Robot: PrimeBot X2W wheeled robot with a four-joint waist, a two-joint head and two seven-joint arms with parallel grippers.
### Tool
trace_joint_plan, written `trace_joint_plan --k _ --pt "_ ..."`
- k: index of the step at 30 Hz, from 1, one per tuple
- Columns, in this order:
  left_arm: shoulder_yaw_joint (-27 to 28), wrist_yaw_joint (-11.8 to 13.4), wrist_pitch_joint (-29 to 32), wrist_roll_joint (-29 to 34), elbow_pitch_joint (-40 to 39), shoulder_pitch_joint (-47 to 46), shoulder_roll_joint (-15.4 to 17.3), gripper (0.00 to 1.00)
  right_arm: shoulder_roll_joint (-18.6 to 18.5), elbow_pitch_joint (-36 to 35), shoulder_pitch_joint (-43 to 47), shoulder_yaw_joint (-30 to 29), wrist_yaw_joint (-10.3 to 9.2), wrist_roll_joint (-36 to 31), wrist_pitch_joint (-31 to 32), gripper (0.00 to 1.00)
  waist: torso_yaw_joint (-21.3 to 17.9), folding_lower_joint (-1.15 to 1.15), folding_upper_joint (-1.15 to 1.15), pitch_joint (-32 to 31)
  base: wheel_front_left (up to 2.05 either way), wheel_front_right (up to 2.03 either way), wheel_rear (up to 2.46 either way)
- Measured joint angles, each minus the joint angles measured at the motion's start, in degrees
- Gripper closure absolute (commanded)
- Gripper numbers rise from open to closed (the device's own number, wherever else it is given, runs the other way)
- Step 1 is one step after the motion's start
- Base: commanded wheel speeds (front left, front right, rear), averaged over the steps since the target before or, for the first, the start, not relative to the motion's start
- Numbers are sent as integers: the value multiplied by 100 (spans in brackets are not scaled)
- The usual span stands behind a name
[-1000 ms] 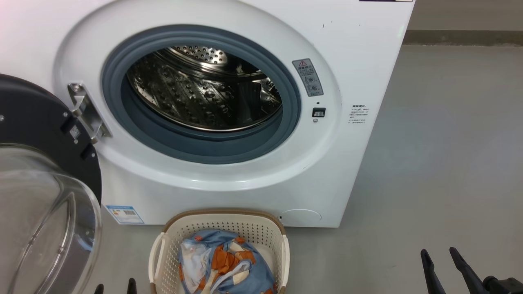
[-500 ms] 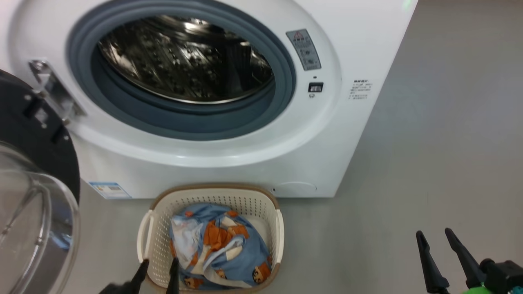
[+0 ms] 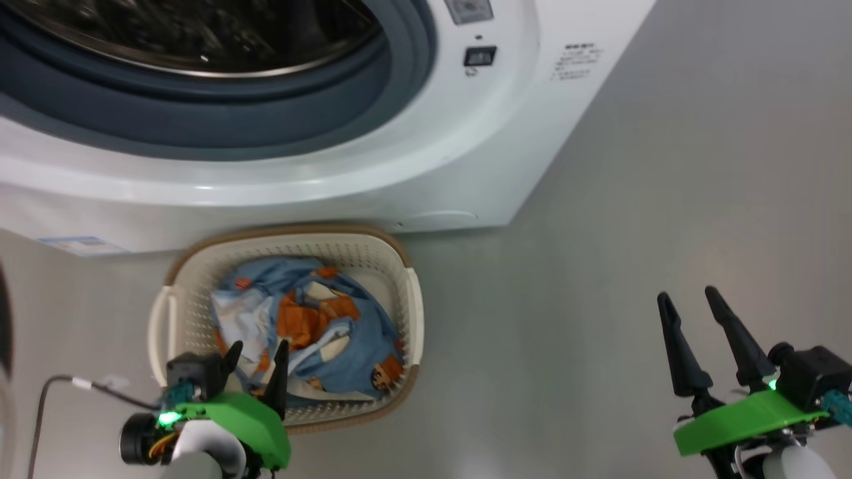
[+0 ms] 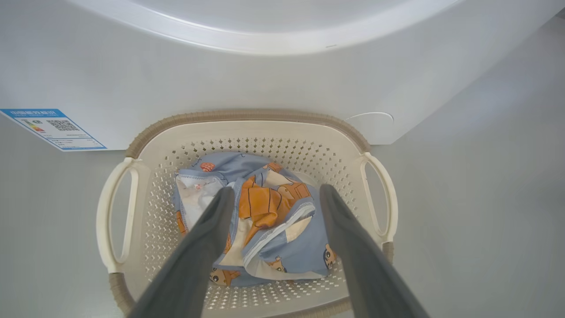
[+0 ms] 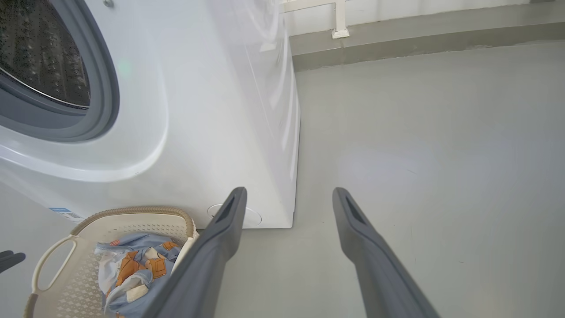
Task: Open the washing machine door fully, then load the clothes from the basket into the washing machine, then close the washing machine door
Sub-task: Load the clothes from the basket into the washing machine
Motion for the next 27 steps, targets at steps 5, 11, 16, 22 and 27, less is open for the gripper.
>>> trace_joint_plan --k 5,11,16,22,27 --pt "19 22 20 -14 586 -480 -10 0 7 -1 -230 34 0 96 -1 0 -221 0 0 366 0 0 0" --pt "54 -104 53 -130 1406 -1122 -3 0 40 -16 -450 115 0 143 -1 0 -541 0 0 874 0 0 0" --pt "85 -109 219 -214 2016 -1527 56 0 64 -35 -540 113 0 145 -1 0 -775 0 0 1247 0 0 0" --pt "102 -52 221 -214 2553 -1998 215 0 60 -96 -671 100 0 187 -1 0 -981 0 0 1615 0 0 0" --pt "40 15 316 -199 2945 -2320 292 0 55 -154 -731 68 0 196 -1 0 -1103 -1 0 1853 0 0 0"
